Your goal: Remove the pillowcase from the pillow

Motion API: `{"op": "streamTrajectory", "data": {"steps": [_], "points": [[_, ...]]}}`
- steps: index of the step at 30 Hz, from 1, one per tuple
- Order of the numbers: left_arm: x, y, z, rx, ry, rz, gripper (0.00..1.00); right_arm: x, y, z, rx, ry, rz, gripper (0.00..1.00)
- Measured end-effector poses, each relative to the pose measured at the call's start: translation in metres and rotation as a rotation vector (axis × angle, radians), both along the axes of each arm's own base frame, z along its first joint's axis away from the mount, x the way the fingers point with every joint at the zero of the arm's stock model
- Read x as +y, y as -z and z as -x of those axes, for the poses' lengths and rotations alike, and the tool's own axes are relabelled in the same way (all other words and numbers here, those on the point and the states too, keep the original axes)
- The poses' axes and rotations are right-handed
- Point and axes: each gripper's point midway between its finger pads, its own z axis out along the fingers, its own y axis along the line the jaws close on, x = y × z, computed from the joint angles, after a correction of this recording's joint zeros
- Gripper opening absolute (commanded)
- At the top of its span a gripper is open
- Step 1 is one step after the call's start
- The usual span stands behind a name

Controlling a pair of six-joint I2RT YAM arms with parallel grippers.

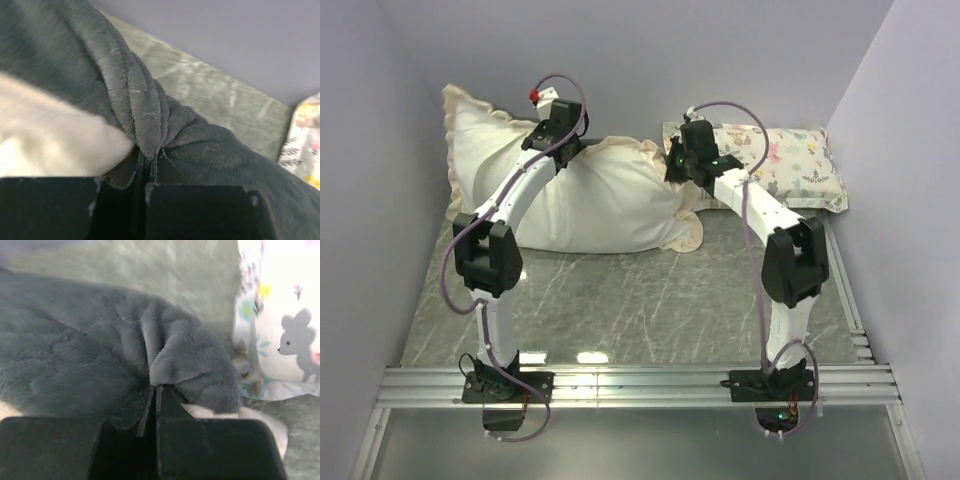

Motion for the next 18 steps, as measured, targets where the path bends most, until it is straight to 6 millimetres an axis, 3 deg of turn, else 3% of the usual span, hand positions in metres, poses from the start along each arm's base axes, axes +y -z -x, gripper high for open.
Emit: {"op": "streamTrajectory", "data": {"steps": [2, 3, 6, 11, 15, 18], "points": [[-0.011, 0.015, -0.015, 0.0, 0.038, 0.038, 0.0, -0.002, 0.034, -0.011, 0.055, 0.023, 0.009, 0.26], [-0.016, 0.015, -0.019, -0.012, 0.053, 0.056, 0.0, -0.005, 0.035, -0.013, 0.058, 0.034, 0.004, 0.42], [-0.017, 0.01, -0.021, -0.033, 0.078, 0.102, 0.0, -0.02, 0.011, -0.014, 0.019, 0.071, -0.008, 0.68], [-0.015, 0.012, -0.021, -0.036, 0.096, 0.15, 0.0, -0.042, -0.051, 0.006, -0.081, 0.127, -0.014, 0.84], [-0.02, 0.014, -0.022, -0.041, 0.109, 0.172, 0.0, -0.056, -0.097, 0.051, -0.195, 0.15, -0.046, 0.89], [-0.022, 0.015, -0.024, -0.047, 0.113, 0.18, 0.0, -0.051, -0.115, 0.09, -0.3, 0.125, -0.095, 0.92]]}}
